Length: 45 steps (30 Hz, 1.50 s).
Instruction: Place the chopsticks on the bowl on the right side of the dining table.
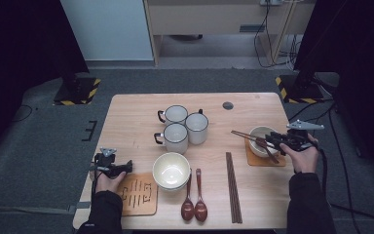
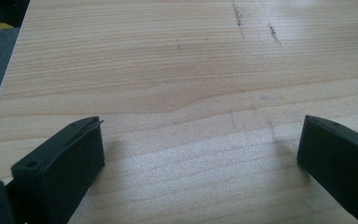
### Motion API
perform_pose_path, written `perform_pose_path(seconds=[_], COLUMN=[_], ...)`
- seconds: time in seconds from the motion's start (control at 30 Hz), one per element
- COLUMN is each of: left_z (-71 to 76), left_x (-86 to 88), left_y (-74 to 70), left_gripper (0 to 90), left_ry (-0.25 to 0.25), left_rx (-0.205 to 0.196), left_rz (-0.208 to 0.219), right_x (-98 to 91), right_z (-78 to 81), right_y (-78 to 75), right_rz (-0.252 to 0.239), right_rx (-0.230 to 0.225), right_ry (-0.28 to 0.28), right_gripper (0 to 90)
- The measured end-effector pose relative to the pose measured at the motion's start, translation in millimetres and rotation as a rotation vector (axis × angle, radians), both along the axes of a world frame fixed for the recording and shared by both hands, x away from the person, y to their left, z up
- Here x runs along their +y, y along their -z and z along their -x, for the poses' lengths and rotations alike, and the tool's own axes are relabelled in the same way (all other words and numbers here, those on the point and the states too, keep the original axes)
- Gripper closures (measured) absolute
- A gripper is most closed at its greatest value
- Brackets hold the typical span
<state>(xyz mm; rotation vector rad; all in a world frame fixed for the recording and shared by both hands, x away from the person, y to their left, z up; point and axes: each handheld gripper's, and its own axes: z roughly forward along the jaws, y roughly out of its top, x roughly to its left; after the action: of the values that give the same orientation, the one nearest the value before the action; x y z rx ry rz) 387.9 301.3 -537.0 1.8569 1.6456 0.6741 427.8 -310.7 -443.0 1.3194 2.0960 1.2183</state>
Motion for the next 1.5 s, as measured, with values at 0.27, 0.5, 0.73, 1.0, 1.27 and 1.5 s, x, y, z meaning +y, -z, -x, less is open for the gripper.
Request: perform_pose_path(seconds=[0.27, 0.5, 0.73, 1.0, 1.27, 1.5], left_z=[0.0, 0.0, 0.0, 0.0, 0.0, 0.0], left_x=[0.0, 0.0, 0.0, 0.0, 0.0, 0.0], left_y=[0.0, 0.0, 0.0, 0.0, 0.0, 0.0], left_gripper=[0.0, 0.0, 0.0, 0.0, 0.0, 0.0], left_ry=[0.000, 0.000, 0.000, 0.000, 0.000, 0.000], left_rx=[0.000, 0.000, 0.000, 0.000, 0.000, 0.000], left_rz=[0.000, 0.000, 0.000, 0.000, 0.000, 0.000], right_x=[-14.1, -23.6, -30.2, -35.0, -38.9, -41.6], right_z=[25.2, 40.9, 43.0, 40.6, 36.3, 31.0], right_y=[0.2, 10.8, 20.2, 24.1, 26.6, 27.8], right_rz=[0.014, 0.041, 0.058, 0.068, 0.075, 0.081], right_rx=[-0.022, 0.003, 0.027, 0.043, 0.052, 0.052], right_ry=[0.040, 0.075, 0.089, 0.120, 0.150, 0.168], right_gripper=[79.9, 83.8, 86.6, 85.7, 83.4, 81.6])
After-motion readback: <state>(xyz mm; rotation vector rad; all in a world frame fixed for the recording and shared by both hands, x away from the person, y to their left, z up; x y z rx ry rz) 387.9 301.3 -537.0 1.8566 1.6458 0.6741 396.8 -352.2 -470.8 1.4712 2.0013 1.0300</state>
